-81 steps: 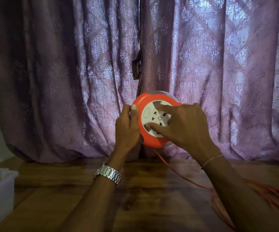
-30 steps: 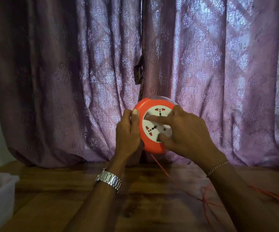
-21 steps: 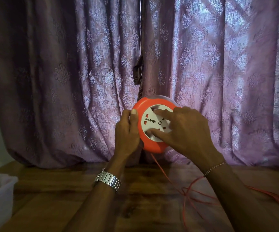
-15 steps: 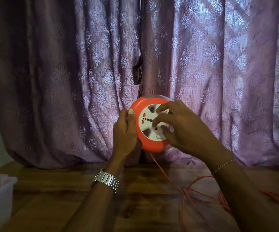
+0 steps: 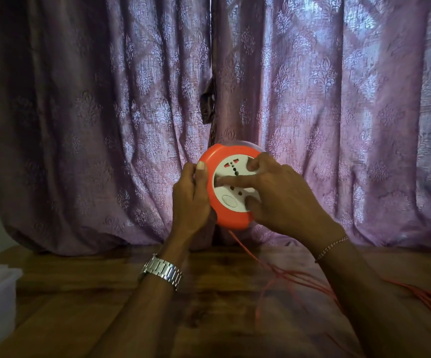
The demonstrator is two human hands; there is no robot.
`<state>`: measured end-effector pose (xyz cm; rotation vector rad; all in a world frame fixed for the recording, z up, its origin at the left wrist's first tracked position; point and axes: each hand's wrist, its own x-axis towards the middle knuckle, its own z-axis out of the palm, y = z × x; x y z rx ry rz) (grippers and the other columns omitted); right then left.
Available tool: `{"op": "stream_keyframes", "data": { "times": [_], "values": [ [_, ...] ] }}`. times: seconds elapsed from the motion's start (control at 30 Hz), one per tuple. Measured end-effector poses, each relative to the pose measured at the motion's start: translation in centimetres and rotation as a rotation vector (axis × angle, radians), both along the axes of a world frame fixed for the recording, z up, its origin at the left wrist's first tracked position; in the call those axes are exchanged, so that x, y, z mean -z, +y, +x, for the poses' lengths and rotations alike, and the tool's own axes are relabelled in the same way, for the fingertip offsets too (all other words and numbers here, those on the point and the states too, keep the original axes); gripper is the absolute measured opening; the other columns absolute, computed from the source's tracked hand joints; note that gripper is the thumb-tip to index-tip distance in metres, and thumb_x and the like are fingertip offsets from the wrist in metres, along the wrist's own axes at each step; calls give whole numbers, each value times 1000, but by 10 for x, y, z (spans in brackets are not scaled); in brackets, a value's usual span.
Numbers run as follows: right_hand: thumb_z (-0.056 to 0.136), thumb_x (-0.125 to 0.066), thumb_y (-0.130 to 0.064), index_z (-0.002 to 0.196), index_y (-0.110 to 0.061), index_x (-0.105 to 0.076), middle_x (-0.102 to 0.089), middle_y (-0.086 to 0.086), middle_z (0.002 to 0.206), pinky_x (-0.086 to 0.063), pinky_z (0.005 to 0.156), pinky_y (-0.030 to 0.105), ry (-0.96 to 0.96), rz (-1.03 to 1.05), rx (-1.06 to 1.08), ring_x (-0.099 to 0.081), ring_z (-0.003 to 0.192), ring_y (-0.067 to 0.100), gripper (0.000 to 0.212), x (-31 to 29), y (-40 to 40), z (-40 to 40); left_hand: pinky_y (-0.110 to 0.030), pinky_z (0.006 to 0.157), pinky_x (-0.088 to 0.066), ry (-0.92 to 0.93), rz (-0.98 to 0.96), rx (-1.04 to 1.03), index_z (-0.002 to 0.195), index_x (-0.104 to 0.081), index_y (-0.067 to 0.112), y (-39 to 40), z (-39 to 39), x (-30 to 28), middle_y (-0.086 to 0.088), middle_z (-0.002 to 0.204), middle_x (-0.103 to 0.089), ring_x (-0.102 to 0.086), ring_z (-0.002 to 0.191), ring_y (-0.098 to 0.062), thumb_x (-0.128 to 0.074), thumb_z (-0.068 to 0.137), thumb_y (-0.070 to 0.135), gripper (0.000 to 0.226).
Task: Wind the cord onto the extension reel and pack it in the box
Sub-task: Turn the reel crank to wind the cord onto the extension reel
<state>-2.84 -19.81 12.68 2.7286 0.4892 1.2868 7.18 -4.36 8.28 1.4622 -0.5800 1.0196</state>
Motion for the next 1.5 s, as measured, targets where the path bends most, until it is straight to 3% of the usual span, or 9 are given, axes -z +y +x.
{"op": "stream_keyframes", "data": {
  "times": [0.1, 0.33, 0.47, 0.57, 0.67, 0.8, 1.07, 1.2, 1.5],
  "values": [
    [66, -65, -54, 124, -65, -46, -57, -2, 112, -48, 73, 35, -20, 111, 12, -61, 100, 24, 62, 1, -2, 1, -52, 57, -47, -9, 22, -11, 76, -44, 25, -1, -1, 1, 14, 62, -55, -46, 55, -9, -35, 99, 56, 39],
    [63, -53, -83, 122, -53, -55, -71, -6, 88, -42, 62, 28, -212, 181, 55, -64, 88, 20, 67, 3, 0, 8, -55, 61, -48, 9, 3, -20, 76, -45, 28, 0, -2, -1, 10, 61, -52, -48, 58, -15, -34, 98, 58, 39],
    [79, -63, -59, 121, -35, -65, -59, 1, 96, -39, 67, 32, -252, 103, -45, -50, 92, 23, 49, 1, -1, 8, -58, 62, -48, 11, -20, -4, 77, -45, 22, 3, -3, -3, 4, 63, -53, -52, 61, -24, -34, 96, 61, 44],
    [83, -67, -22, 102, -24, -72, -61, 2, 109, -46, 76, 40, -225, 64, -235, -50, 97, 26, 20, -2, -3, 7, -56, 61, -49, 18, -26, -2, 75, -44, 26, 5, -2, -3, 8, 62, -53, -50, 59, -16, -35, 98, 58, 40],
    [73, -56, -6, 98, -30, -73, -56, 0, 132, -42, 82, 33, -90, -48, -268, -44, 112, 24, 39, -3, -2, 5, -46, 58, -46, 15, -31, -14, 75, -42, 28, 6, -1, -4, 16, 62, -56, -46, 57, -5, -34, 98, 57, 38],
    [64, -71, 0, 106, -40, -72, -43, -3, 147, -41, 80, 33, 32, -94, -180, -41, 121, 25, 58, -2, 4, 3, -44, 57, -45, 13, -25, -38, 76, -44, 28, 7, 1, -4, 17, 66, -59, -49, 55, -3, -33, 98, 60, 41],
    [64, -80, -24, 112, -54, -63, -43, -5, 143, -43, 75, 36, -68, -162, -22, -42, 116, 22, 60, 0, 3, 4, -53, 60, -49, 16, -12, -39, 77, -45, 27, 7, -1, -4, 12, 63, -56, -49, 58, -10, -34, 99, 59, 40],
    [73, -69, -24, 118, -58, -57, -47, -1, 136, -46, 67, 34, -133, -126, 13, -50, 117, 24, 58, 5, 2, 7, -58, 66, -53, 20, 4, -18, 85, -50, 17, 8, -2, -3, -1, 71, -62, -63, 71, -31, -35, 100, 56, 45],
    [61, -58, -69, 122, -58, -51, -67, -2, 93, -43, 59, 32, -239, 139, 97, -66, 80, 28, 63, 11, 4, 10, -53, 60, -46, -9, 41, -58, 74, -41, 29, 0, -2, -2, 12, 60, -53, -44, 55, -8, -38, 103, 48, 35]
  ]
}}
